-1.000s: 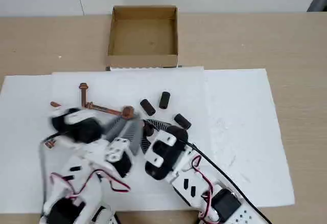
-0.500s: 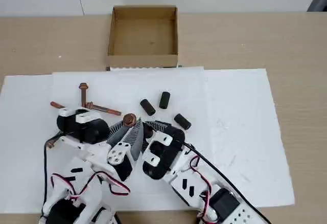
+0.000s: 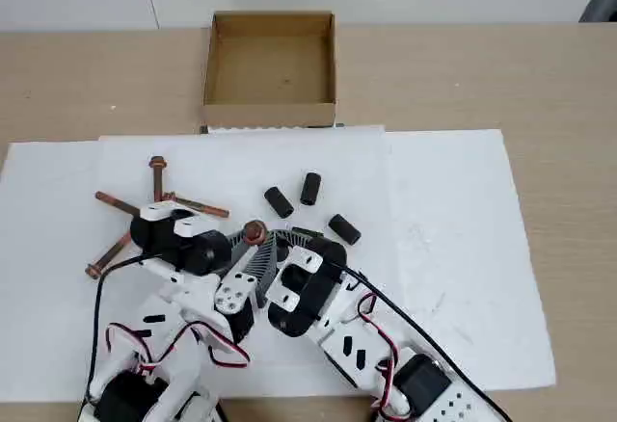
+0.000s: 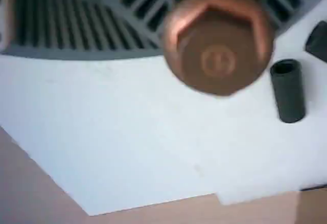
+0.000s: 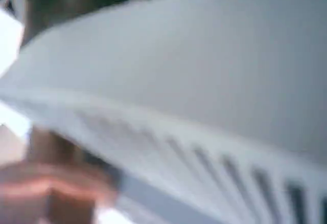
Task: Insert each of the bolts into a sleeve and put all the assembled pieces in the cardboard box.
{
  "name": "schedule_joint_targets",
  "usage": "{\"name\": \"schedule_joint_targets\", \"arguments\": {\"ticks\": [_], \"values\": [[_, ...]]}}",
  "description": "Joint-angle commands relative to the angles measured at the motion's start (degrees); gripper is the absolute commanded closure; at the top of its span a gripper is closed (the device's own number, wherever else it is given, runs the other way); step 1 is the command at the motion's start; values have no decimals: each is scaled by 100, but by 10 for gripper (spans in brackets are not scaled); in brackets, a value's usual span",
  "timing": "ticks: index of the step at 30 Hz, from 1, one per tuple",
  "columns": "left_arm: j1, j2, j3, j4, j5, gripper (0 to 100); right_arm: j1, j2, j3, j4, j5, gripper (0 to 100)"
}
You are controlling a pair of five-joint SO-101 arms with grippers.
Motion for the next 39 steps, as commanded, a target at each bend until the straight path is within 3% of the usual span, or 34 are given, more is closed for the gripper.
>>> {"name": "schedule_joint_targets", "arguments": {"ticks": [1,18,24,26,29,35,39], "values": [[0,9,119,167,-62,833,75,-136,-220,-163,35,996],[-18,26,-796,167,-44,819,75,-136,-176,-110,35,996],[-431,35,-1059,167,-62,821,75,-136,-167,-110,35,996],[-519,35,-1103,149,-62,855,75,-136,-167,-110,35,996],[-580,9,-1103,132,-62,981,84,-127,-167,-101,35,996],[-1152,18,-1059,132,-97,994,743,-84,-211,127,-97,996],[-2066,18,-611,158,-870,994,1552,-75,-492,840,-914,996]]}}
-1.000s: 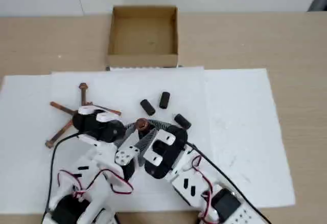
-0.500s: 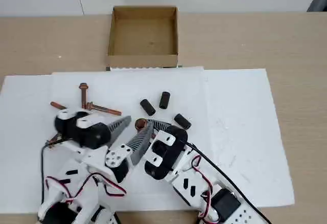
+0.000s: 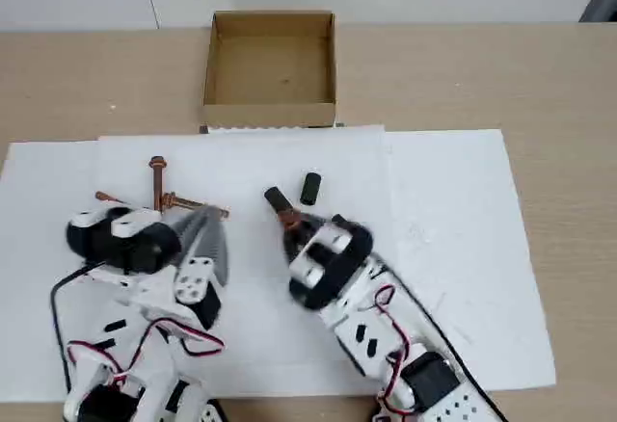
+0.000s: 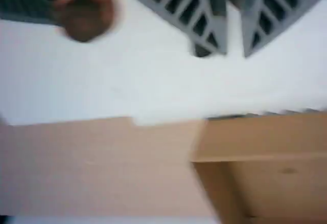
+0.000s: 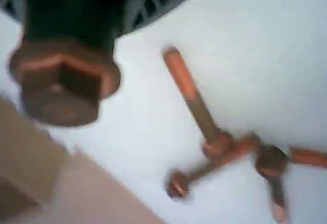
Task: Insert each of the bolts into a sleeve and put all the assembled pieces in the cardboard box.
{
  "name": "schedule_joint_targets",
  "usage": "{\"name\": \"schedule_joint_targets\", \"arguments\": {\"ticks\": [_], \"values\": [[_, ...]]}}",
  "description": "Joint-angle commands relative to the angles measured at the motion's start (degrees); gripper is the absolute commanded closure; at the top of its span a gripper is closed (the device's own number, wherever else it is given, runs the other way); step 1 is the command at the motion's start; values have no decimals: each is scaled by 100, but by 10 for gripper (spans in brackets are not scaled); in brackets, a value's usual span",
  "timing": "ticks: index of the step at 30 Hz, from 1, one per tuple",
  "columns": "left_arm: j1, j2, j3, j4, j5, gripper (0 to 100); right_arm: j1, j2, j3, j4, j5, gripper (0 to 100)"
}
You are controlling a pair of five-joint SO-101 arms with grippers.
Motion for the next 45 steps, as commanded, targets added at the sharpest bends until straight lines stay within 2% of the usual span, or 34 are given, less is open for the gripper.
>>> {"name": "schedule_joint_targets", "arguments": {"ticks": [1,5,11,16,24,29,45], "values": [[-730,-35,391,9,-668,994,664,-48,-554,505,-624,996],[-1248,-44,1051,-9,-1055,994,919,-31,-1108,971,-703,997],[-1319,-44,1437,26,-1178,994,945,892,-2154,1288,-721,997],[-1319,-44,1490,35,-1178,994,945,2782,-3596,1288,-1081,997],[-1336,-44,1798,35,-1178,994,1130,5789,-5846,1112,-1134,997],[-1336,-44,1991,26,-1178,994,1490,7495,-7130,505,-1037,995],[-1345,-53,2343,-9,-1196,994,1499,12462,-11358,-664,-360,995]]}}
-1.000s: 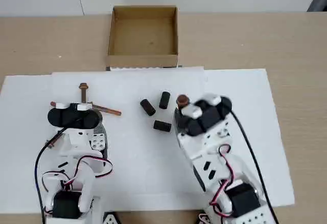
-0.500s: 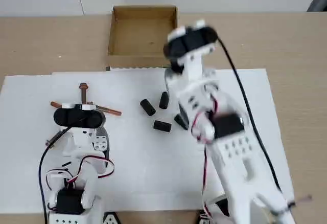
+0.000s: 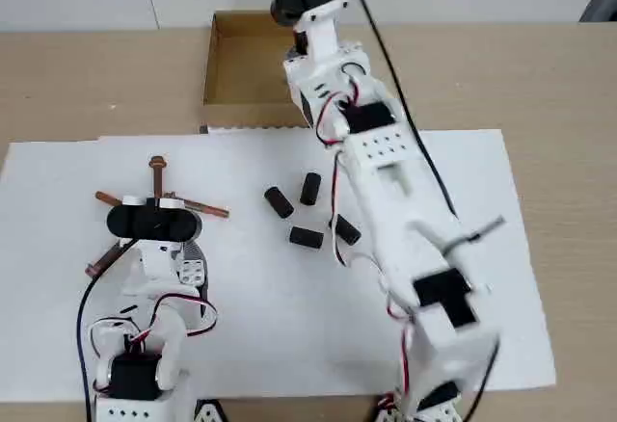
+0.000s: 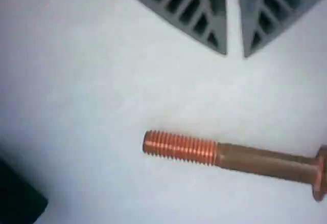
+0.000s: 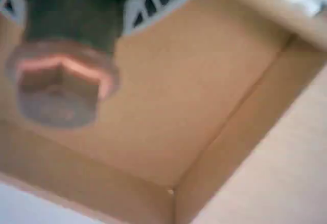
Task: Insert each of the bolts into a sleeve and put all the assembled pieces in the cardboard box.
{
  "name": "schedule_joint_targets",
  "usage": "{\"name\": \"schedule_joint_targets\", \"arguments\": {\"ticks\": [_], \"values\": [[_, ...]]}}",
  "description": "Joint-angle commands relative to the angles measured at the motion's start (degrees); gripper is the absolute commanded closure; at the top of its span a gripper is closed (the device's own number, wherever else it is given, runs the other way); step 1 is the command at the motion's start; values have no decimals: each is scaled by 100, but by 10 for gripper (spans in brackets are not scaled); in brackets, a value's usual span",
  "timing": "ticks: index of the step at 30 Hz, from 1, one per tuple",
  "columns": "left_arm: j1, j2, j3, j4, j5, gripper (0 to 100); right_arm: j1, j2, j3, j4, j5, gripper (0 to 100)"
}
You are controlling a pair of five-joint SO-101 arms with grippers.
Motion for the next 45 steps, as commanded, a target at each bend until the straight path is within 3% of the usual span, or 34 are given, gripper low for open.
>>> {"name": "schedule_joint_targets", "arguments": {"ticks": [1,10,16,20,24,26,45], "values": [[-26,-53,57,-9,-44,994,40,708,-1090,-215,105,995],[-35,-53,57,-9,-44,994,66,2325,-2347,-198,114,981],[-35,-53,57,-9,-44,994,66,2527,-2444,189,123,809],[-35,-53,57,-9,-44,994,84,2475,-2453,418,123,842],[-35,-53,57,-9,-44,994,119,2044,-2453,699,97,953],[-35,-53,57,-9,-44,994,119,1771,-2453,1059,105,998],[-26,-53,57,-9,-35,994,84,-778,-2453,5367,114,995]]}}
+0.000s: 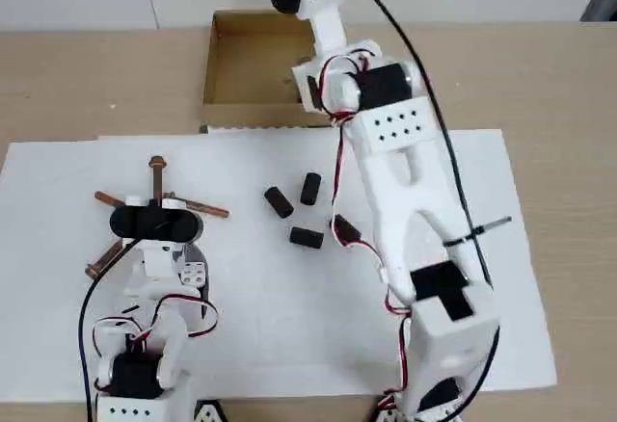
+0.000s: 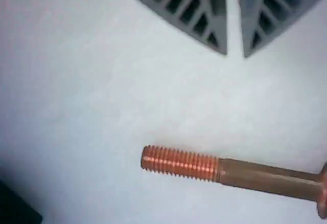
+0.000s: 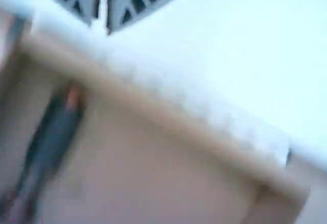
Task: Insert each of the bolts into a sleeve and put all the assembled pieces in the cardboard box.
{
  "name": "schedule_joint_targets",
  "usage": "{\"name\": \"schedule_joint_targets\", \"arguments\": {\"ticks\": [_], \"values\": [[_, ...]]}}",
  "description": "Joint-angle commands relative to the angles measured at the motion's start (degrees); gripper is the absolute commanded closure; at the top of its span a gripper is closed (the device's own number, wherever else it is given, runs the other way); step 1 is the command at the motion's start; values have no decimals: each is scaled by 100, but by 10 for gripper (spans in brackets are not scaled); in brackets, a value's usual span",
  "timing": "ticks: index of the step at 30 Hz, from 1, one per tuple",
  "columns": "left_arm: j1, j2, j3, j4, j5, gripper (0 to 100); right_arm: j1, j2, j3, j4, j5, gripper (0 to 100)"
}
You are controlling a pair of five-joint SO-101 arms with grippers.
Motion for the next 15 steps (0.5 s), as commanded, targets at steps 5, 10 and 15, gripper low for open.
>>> {"name": "schedule_joint_targets", "arguments": {"ticks": [5,10,15], "values": [[-26,-53,-22,-9,-44,994,4,-593,-273,2097,149,995],[-26,-53,-22,-9,-44,994,-163,-760,123,2413,387,995],[-26,-53,-22,-9,-44,994,-593,-1279,1327,2413,730,995]]}}
